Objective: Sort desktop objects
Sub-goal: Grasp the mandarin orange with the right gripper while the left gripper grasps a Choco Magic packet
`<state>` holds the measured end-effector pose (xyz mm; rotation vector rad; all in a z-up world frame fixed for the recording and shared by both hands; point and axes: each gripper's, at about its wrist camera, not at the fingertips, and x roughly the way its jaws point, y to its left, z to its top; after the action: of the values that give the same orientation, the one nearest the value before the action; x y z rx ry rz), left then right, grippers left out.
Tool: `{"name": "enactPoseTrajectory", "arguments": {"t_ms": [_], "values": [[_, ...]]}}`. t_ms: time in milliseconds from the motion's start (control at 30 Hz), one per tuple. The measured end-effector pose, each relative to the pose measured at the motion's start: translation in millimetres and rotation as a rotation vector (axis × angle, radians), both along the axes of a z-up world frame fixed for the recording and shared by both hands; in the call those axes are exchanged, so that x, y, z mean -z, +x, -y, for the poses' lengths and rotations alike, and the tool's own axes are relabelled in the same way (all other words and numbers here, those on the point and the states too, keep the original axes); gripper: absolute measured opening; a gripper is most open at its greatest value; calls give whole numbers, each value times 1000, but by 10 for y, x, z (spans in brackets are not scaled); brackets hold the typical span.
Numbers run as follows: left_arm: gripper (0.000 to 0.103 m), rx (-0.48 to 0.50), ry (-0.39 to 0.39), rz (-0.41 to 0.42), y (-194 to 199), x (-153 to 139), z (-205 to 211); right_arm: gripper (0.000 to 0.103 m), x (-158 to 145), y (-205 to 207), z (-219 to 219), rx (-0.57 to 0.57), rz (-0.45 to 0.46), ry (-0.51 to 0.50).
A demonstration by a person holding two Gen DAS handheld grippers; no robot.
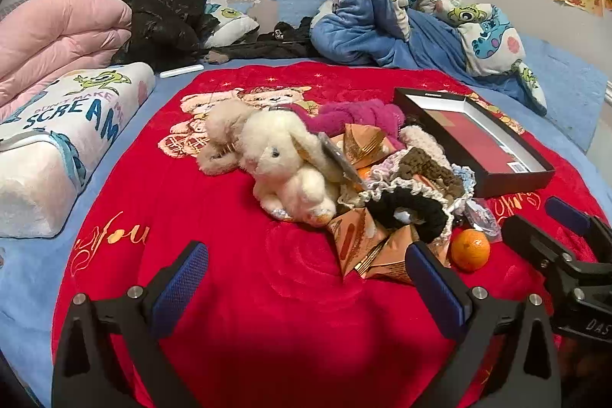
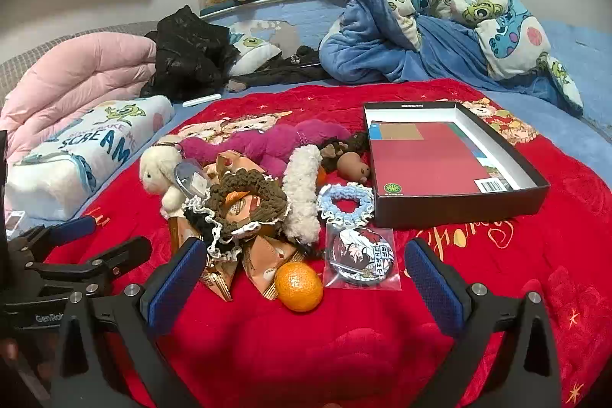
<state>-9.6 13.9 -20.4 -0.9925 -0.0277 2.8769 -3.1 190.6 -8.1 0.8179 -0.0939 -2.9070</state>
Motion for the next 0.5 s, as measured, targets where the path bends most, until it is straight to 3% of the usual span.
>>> {"name": "enactPoseTrajectory", "arguments": {"t_ms": [500], "values": [[103, 3, -16, 12, -27, 46, -10, 103, 4, 7, 10, -44, 11, -35]]}}
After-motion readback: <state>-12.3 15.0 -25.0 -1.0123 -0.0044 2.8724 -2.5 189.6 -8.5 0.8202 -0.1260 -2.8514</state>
